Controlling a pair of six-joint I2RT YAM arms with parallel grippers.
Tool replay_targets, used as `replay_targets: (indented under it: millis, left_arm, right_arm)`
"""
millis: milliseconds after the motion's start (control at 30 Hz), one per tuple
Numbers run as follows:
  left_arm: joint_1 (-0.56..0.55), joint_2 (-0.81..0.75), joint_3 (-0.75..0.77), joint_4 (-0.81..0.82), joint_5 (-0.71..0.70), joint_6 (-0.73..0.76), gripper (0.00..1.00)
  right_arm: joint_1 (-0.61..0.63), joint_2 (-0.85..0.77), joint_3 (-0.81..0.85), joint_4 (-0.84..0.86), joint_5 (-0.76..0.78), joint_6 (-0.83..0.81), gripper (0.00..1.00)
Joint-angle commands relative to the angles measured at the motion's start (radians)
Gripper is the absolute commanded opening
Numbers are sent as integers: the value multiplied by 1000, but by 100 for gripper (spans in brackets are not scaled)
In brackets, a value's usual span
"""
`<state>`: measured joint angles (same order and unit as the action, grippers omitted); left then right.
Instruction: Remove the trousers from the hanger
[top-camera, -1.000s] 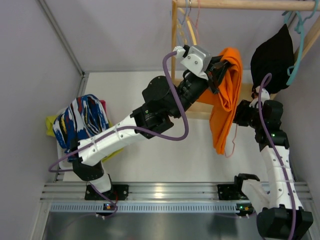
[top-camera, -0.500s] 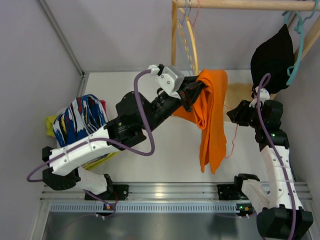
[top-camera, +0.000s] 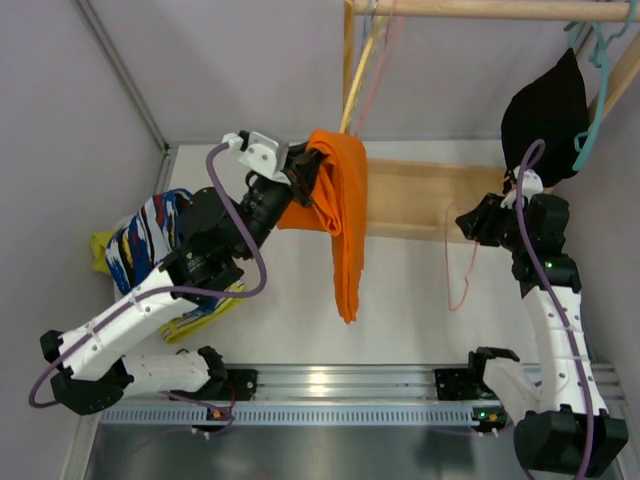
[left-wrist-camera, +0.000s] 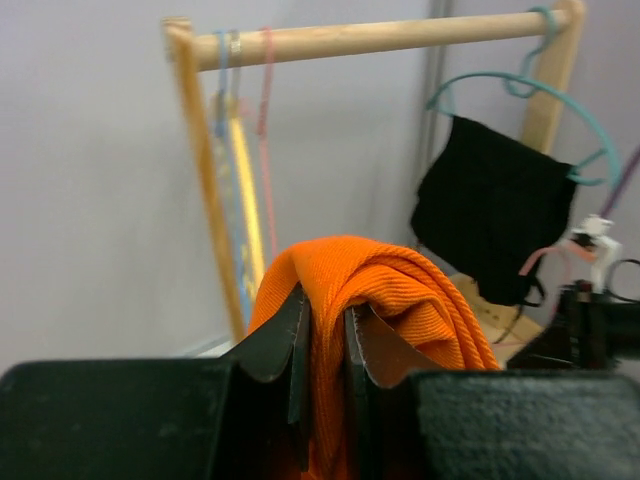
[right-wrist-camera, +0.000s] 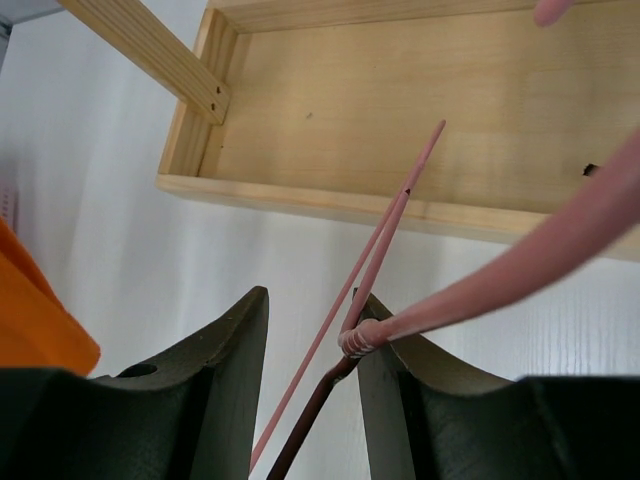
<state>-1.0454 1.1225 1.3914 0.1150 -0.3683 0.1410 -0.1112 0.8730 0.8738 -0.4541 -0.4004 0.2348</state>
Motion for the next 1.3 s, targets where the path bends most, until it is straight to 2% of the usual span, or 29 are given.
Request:
replay_targets:
  millis: [0, 233, 433, 533, 700, 1033, 1267]
  left_arm:
    - [109, -104, 8, 172, -17, -66, 0]
    - [336, -193, -3, 68, 42, -247, 0]
    - [488, -265, -15, 22, 31, -299, 0]
    - [602, -292, 1, -21, 23, -313, 0]
    - [722, -348, 38, -110, 15, -313, 0]
    - [1033, -538, 11, -236, 25, -337, 0]
    - [1174, -625, 80, -351, 8, -310, 0]
  right_arm:
    - [10, 6, 63, 54, 12, -17, 0]
    - [10, 43, 85, 63, 11, -14, 0]
    - [11, 67, 116, 61, 9, -14, 0]
    - [11, 76, 131, 55, 8, -17, 0]
    - [11, 87, 154, 46, 6, -23, 0]
    - [11, 133, 186, 51, -35, -35, 0]
    - [13, 161, 202, 57, -69, -48, 0]
